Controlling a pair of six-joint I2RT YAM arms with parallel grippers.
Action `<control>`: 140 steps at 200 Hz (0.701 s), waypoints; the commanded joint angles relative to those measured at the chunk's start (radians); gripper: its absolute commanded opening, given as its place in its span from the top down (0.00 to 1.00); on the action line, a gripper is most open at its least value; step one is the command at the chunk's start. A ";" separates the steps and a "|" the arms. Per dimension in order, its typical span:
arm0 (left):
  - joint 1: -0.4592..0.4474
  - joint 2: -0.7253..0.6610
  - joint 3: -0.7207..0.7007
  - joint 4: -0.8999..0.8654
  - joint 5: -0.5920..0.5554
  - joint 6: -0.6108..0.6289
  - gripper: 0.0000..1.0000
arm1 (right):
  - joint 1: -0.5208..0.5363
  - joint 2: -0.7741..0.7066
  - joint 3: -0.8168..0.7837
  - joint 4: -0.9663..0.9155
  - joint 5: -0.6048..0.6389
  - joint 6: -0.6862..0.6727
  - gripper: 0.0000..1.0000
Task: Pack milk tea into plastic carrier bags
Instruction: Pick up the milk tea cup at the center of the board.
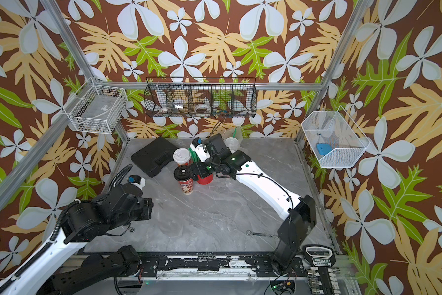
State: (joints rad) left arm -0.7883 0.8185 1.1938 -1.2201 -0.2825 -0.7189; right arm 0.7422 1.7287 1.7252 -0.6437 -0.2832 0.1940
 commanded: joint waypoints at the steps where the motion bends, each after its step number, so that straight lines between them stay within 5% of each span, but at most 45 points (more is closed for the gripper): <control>1: 0.001 0.001 0.046 -0.101 -0.104 0.014 1.00 | 0.026 0.070 0.077 -0.056 0.049 -0.055 0.03; 78: 0.001 0.004 -0.029 -0.036 -0.081 0.060 1.00 | 0.090 0.286 0.298 -0.155 0.189 -0.100 0.02; 140: 0.012 -0.001 -0.070 0.032 -0.063 0.082 1.00 | 0.109 0.377 0.391 -0.204 0.280 -0.117 0.13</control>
State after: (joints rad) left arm -0.7837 0.8227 1.1366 -1.2266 -0.3573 -0.6567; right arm 0.8497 2.0899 2.1010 -0.8177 -0.0460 0.0879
